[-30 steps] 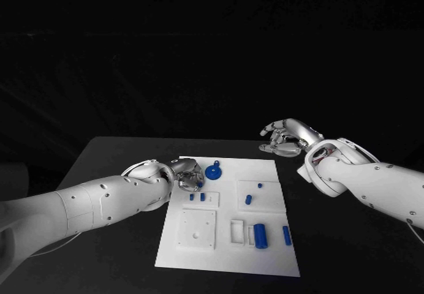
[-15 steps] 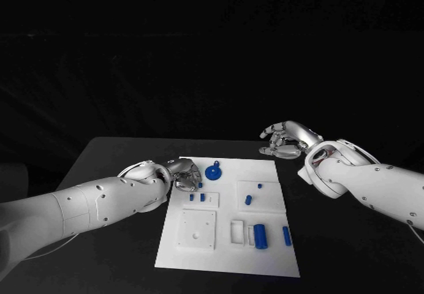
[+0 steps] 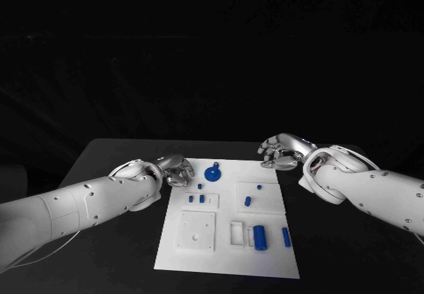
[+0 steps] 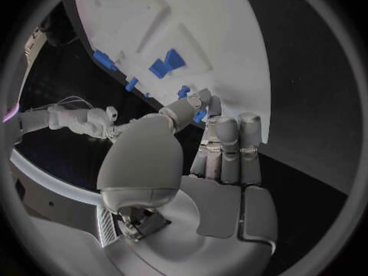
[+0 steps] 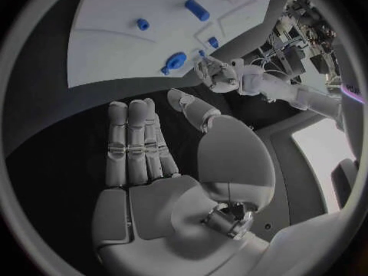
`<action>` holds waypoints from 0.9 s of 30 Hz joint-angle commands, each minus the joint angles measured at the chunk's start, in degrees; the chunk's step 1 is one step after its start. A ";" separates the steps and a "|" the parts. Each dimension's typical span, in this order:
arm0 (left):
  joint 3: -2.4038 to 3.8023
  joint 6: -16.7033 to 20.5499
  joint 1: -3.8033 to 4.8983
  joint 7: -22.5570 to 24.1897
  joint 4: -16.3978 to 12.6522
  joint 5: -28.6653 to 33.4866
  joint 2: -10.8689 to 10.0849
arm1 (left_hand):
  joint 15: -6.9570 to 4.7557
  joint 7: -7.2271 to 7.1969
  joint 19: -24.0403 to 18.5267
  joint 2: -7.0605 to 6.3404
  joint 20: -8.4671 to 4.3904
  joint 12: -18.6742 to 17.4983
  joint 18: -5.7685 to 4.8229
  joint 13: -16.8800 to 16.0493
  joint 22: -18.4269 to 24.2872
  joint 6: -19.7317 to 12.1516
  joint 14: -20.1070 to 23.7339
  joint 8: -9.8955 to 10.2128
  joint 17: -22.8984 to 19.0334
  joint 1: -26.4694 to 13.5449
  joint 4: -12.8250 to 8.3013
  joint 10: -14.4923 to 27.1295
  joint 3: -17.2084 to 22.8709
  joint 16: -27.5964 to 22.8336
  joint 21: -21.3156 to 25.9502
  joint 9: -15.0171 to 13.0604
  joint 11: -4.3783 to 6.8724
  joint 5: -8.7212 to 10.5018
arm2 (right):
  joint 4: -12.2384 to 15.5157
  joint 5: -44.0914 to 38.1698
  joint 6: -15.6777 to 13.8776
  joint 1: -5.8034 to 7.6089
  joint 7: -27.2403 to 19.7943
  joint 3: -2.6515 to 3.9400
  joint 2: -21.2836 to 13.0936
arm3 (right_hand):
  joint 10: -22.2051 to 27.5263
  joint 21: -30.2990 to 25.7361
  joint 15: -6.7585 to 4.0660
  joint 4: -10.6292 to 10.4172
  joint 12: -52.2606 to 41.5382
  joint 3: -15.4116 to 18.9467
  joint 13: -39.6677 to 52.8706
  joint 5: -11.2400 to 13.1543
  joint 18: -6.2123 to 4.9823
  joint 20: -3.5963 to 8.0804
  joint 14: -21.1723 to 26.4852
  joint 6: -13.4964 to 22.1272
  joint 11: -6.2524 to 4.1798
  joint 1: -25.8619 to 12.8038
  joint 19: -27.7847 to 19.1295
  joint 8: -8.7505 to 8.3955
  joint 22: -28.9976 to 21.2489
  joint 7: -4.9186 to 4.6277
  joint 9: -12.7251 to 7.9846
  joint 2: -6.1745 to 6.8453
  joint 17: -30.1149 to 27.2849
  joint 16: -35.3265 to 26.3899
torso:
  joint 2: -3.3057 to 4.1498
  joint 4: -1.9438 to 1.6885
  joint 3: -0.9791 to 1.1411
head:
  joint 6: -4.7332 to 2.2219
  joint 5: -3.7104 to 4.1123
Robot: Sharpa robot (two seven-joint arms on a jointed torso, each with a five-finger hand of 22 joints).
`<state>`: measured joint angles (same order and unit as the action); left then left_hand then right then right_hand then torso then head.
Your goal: Assemble the parts on the task board
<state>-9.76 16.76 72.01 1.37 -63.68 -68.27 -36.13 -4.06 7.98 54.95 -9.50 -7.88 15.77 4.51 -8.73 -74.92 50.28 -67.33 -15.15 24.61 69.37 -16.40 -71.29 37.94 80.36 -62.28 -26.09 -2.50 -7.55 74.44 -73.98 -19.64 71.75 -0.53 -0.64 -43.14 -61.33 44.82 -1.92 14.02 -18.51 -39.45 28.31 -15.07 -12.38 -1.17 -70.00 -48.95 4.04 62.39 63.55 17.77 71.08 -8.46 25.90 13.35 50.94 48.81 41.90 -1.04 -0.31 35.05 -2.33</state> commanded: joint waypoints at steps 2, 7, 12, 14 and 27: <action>1.56 5.19 0.08 6.21 -0.82 10.99 -0.73 | 0.46 0.61 -0.87 0.56 -1.37 -0.37 2.46 0.12 0.07 2.02 0.56 -1.11 -0.46 1.15 0.08 0.67 1.12 -0.88 0.63 -0.42 -0.38 -0.06 | -0.47 -11.12 4.65 -0.57 1.62 -0.11 0.43 | -1.05 0.43 -0.10 0.63 2.23 -1.22 -1.67 0.59 -2.62 0.48 -0.80 -2.64 0.31 1.03 0.88 0.53 0.61 -0.89 0.27 -0.20 0.44 0.49 | 0.02 -0.01 0.02 | -0.23 0.75; 3.50 4.22 0.18 9.04 -3.65 16.99 -2.85 | 1.05 0.47 -3.41 0.53 -0.51 -0.87 1.58 0.31 1.30 2.51 3.33 -1.57 -2.54 -0.98 0.86 1.49 2.46 -5.16 3.46 -0.59 -0.91 0.85 | -1.16 -17.41 5.16 -1.13 2.84 -0.51 1.22 | -2.13 0.49 0.07 0.53 5.13 -2.87 -3.89 2.41 -2.62 0.69 -1.20 -3.63 0.53 1.37 1.39 1.02 1.26 -0.44 0.50 0.22 0.86 0.74 | -0.01 0.02 0.04 | -0.31 1.67; 3.99 4.64 1.15 9.74 -6.85 20.63 -4.82 | 1.90 1.08 -4.70 0.25 0.16 -1.84 1.08 0.75 2.71 0.94 4.42 -1.03 -4.41 -5.08 2.25 3.23 0.22 -9.16 5.96 -0.41 -1.72 1.74 | -1.97 -20.43 5.60 -1.76 3.61 -1.00 2.01 | -2.57 0.45 0.29 0.32 6.96 -3.85 -5.37 3.55 -2.62 0.79 -1.39 -3.83 0.76 1.67 1.61 1.04 1.69 -0.37 0.50 0.63 1.10 0.83 | 0.00 -0.11 0.08 | -0.36 2.91; 4.03 4.69 1.71 10.03 -7.88 25.05 -5.52 | 2.23 1.14 -5.45 0.18 0.46 -2.23 0.93 0.93 3.43 0.71 5.03 -1.08 -5.35 -5.66 2.35 3.81 -0.30 -11.30 7.29 -0.46 -2.03 1.75 | -2.22 -21.62 5.53 -1.90 3.88 -1.33 2.38 | -2.81 0.41 0.33 0.24 7.45 -4.09 -5.81 3.87 -2.62 0.80 -1.42 -3.85 0.81 1.72 1.68 1.01 1.82 -0.36 0.48 0.74 1.16 0.83 | -0.01 -0.19 0.06 | -0.34 2.93; 4.03 5.21 3.01 15.34 -10.62 49.44 -7.38 | 5.58 1.17 -12.00 1.65 3.68 -3.43 -1.54 1.75 7.92 0.10 9.28 -2.20 -11.95 -6.23 2.05 4.19 -0.55 -30.62 17.15 -1.15 -3.68 1.28 | -2.22 -27.45 6.44 -2.90 5.23 -2.09 3.39 | -3.97 0.17 0.35 -0.83 8.93 -4.47 -7.21 4.76 -2.62 0.78 -1.51 -4.24 0.82 1.02 1.90 1.08 2.29 -0.24 0.44 1.75 1.37 0.82 | 0.04 -0.08 -0.06 | -0.13 2.64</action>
<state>-5.79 21.00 74.96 12.56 -74.06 -27.00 -43.51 1.17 9.19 43.15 -8.37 -4.27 12.52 3.93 -7.05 -67.06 50.65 -58.05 -17.14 12.75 63.08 -14.33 -66.81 37.60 50.30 -45.32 -27.16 -6.19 -5.97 72.30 -97.44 -14.26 68.98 3.80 -2.67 -39.85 -64.97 45.03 -1.64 13.49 -9.91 -43.95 21.18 -10.38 -11.48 -0.37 -71.16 -52.82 4.88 63.35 65.22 18.61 73.30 -8.51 26.38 14.65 52.23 49.45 41.91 -1.15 -0.30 34.91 0.23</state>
